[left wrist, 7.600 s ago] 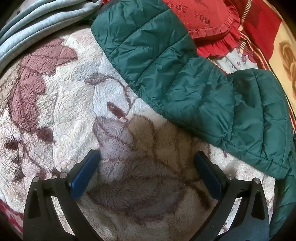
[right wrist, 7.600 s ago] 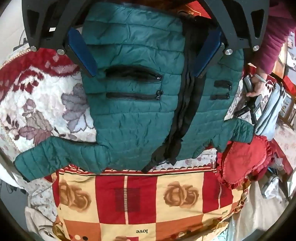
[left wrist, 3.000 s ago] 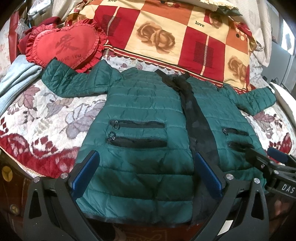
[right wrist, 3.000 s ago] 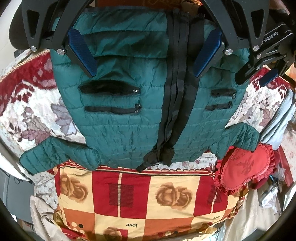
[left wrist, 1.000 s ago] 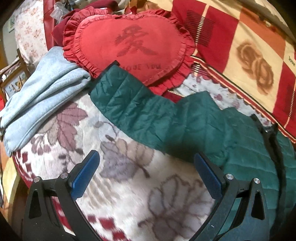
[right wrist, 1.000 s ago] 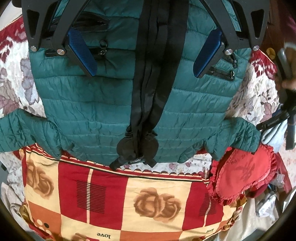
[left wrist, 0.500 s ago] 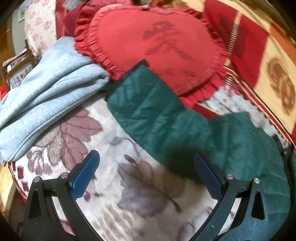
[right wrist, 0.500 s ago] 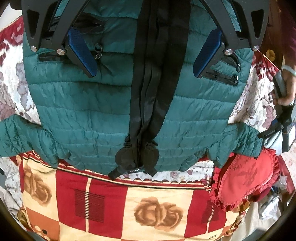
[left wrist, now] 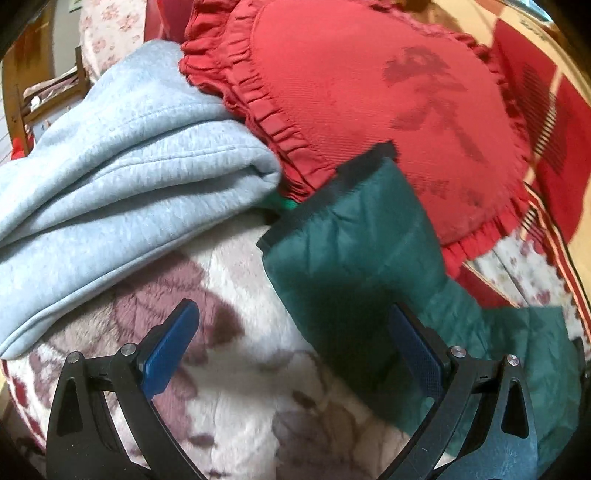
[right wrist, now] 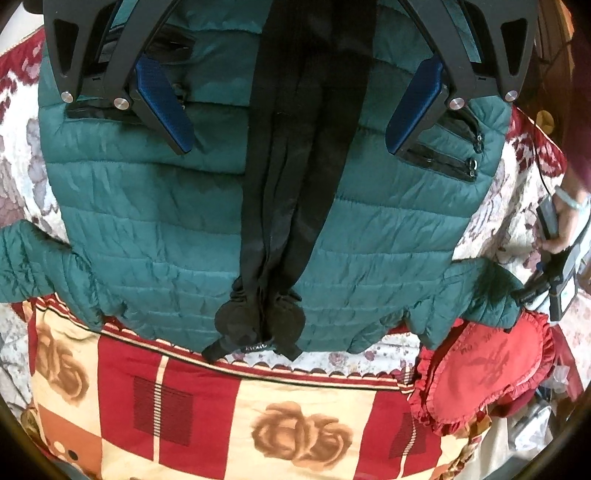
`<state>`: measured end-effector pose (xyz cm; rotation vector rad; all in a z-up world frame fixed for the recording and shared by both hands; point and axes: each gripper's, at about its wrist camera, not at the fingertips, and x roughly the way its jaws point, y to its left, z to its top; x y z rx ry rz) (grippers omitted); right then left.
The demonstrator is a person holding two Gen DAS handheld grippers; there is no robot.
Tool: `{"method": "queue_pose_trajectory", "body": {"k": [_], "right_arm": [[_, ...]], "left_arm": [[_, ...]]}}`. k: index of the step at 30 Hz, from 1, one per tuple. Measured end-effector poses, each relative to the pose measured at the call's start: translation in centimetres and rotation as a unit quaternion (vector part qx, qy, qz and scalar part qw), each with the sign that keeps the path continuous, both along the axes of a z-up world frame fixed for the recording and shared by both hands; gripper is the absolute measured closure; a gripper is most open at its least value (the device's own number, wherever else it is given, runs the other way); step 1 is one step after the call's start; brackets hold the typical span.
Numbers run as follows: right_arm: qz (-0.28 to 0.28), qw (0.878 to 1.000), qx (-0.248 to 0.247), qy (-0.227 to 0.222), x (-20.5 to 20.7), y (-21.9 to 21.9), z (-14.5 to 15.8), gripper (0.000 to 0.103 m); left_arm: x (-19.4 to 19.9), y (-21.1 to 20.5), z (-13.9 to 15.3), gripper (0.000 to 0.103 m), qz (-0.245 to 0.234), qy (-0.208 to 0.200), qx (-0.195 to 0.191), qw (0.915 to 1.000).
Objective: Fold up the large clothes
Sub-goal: 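Move the left tool to the sleeve cuff near the heart pillow and grasp it, then lift the sleeve with the left tool and carry it across the jacket body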
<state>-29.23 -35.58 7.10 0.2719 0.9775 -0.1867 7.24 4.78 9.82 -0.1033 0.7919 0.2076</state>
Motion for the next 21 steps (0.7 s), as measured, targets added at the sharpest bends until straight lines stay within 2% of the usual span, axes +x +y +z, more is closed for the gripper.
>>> {"method": "queue_pose_trajectory", "body": {"k": [2, 7, 9, 11, 13, 15, 16, 17, 19, 20, 21], "right_arm": [[-0.002, 1.000, 0.010, 0.004, 0.1, -0.2, -0.2, 0.000], [-0.007, 0.999, 0.032, 0.007, 0.4, -0.5, -0.4, 0.000], [-0.005, 0.999, 0.031, 0.007, 0.6, -0.3, -0.3, 0.000], [-0.001, 0.999, 0.032, 0.008, 0.7, -0.1, -0.3, 0.000], [0.000, 0.999, 0.034, 0.009, 0.8, -0.1, -0.4, 0.000], [0.001, 0.999, 0.037, 0.012, 0.9, -0.1, -0.6, 0.000], [0.001, 0.999, 0.039, 0.013, 1.0, -0.1, -0.7, 0.000], [0.000, 0.999, 0.041, 0.015, 1.0, -0.1, -0.8, 0.000], [-0.002, 0.999, 0.044, 0.017, 1.0, -0.2, -1.0, 0.000], [-0.002, 0.999, 0.046, 0.017, 1.0, -0.2, -1.1, 0.000], [-0.003, 0.999, 0.047, 0.017, 1.0, -0.3, -1.1, 0.000]], "left_arm": [[0.7, -0.2, -0.5, 0.005, 0.002, 0.004, 0.008, 1.0000], [2.3, -0.9, -1.5, 0.005, -0.003, 0.009, 0.028, 0.9996], [2.8, -1.2, -1.6, 0.010, -0.007, 0.006, 0.034, 0.9994], [3.6, -1.6, -1.8, 0.022, -0.013, 0.010, 0.034, 0.9993], [4.1, -1.8, -2.0, 0.027, -0.020, 0.012, 0.031, 0.9993], [4.9, -2.4, -2.2, 0.037, -0.030, 0.012, 0.022, 0.9992], [5.1, -2.4, -2.1, 0.048, -0.032, 0.013, 0.016, 0.9993], [5.3, -2.2, -2.1, 0.064, -0.033, 0.013, 0.006, 0.9993], [5.4, -1.5, -1.8, 0.082, -0.026, 0.015, -0.020, 0.9994], [5.3, -0.8, -1.6, 0.087, -0.023, 0.014, -0.040, 0.9988], [5.1, -0.1, -1.3, 0.088, -0.023, 0.010, -0.069, 0.9973]]}}
